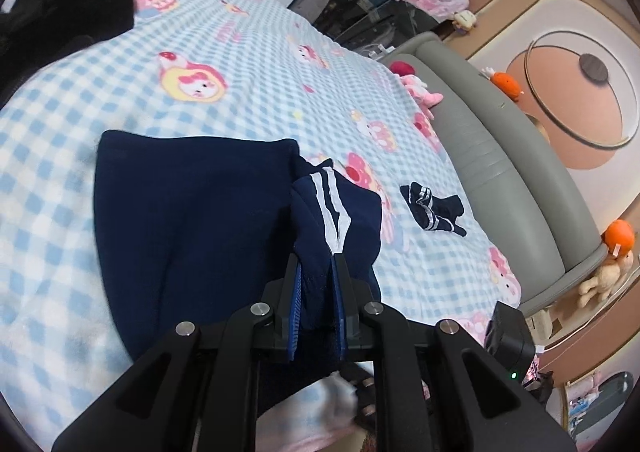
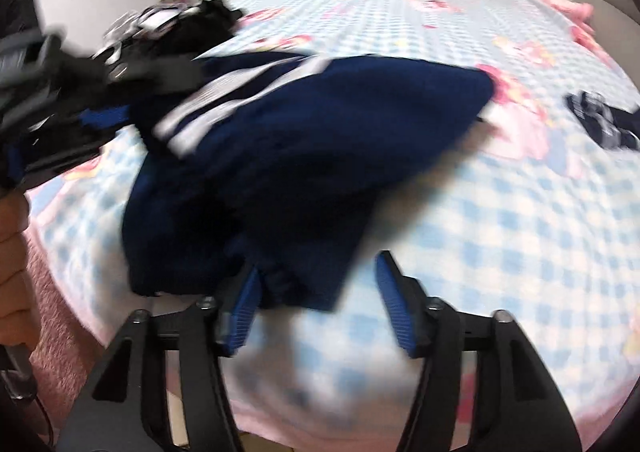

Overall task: Fold clothes
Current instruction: 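Hold the folded waistband with the left gripper while the right gripper releases and withdraws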

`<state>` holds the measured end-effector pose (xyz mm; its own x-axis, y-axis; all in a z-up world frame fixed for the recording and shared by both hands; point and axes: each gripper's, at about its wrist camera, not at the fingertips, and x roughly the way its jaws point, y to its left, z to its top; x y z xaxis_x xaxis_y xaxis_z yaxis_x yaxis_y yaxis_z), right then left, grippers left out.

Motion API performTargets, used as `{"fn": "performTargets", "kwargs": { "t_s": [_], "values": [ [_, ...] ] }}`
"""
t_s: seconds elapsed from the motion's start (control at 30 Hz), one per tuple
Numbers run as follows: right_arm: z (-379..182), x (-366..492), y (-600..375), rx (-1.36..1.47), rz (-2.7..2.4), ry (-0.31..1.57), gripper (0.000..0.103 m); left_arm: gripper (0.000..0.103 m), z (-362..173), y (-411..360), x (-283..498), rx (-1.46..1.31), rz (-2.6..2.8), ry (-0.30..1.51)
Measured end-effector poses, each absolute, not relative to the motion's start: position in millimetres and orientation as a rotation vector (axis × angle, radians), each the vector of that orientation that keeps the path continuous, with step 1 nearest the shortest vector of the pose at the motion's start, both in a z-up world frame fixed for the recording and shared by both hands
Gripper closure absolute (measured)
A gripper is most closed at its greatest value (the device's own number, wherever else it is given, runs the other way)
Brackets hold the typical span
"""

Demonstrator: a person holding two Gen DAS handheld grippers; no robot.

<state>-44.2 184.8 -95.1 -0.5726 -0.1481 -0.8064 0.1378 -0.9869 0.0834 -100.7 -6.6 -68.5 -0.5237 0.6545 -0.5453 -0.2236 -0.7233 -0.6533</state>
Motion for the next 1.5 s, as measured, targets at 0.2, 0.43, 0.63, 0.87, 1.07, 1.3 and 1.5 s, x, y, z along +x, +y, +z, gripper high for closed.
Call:
{"fn": "performTargets", "kwargs": {
  "t_s": [0.2, 0.43, 0.63, 0.87, 1.07, 1.3, 1.5],
  "values": [
    [-83.8, -28.7, 207.0, 1.349, -2.758, -0.079, 0.049, 0.089, -77.5, -15.3, -91.8, -1.166, 2.280, -0.661],
    [-96.6, -29.6, 209.8, 1.430, -2.811, -0.082, 0.047, 0.089, -116.9, -2.0, -78.9, -1.361, 2.195, -0.599],
    [-91.9, -19.1, 204.1, 1.310, -2.674, -0.008, 0.047, 0.089, -95.1, -10.0, -76.7, -1.208, 2.170, -0.678],
    [-98.9, -38.2, 184.8, 1.275, -2.648, 0.115, 0.048, 0.089, -79.7, -10.3, -71.1, -1.175, 2.334, -0.516],
    [-92.6, -47.7, 212.2, 1.276, -2.784, -0.157, 0.048, 0.089, -109.8, -1.0, -63.5, -1.330, 2.281, -0.490],
    [-103.6, -35.6, 233.3, 1.330, -2.878, -0.198, 0.048, 0.089, -101.6, 6.3, -46.1, -1.294, 2.252, -0.478],
    [-98.1, -33.4, 224.8, 1.351, -2.851, -0.109, 0.047, 0.088, -115.9, 17.8, -45.4, -1.389, 2.231, -0.373]
  ]
}}
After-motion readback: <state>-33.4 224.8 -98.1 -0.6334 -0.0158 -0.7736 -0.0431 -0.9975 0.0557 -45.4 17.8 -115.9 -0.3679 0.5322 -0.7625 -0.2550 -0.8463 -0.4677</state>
